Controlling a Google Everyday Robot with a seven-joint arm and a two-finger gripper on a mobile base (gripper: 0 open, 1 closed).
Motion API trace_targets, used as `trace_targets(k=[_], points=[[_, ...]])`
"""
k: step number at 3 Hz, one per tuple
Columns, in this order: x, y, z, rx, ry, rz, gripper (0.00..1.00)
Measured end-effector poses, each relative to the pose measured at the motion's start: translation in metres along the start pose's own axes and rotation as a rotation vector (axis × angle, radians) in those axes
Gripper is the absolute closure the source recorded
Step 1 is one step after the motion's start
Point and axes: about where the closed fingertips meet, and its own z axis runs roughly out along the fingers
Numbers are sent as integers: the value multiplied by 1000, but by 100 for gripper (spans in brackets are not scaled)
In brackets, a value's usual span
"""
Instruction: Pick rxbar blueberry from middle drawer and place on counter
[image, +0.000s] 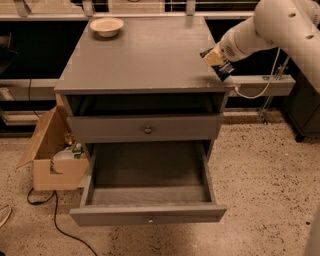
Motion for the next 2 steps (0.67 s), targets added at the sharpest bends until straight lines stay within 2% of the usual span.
trace_targets(k=[2], points=[[5,-28,29,25,50,66,39]])
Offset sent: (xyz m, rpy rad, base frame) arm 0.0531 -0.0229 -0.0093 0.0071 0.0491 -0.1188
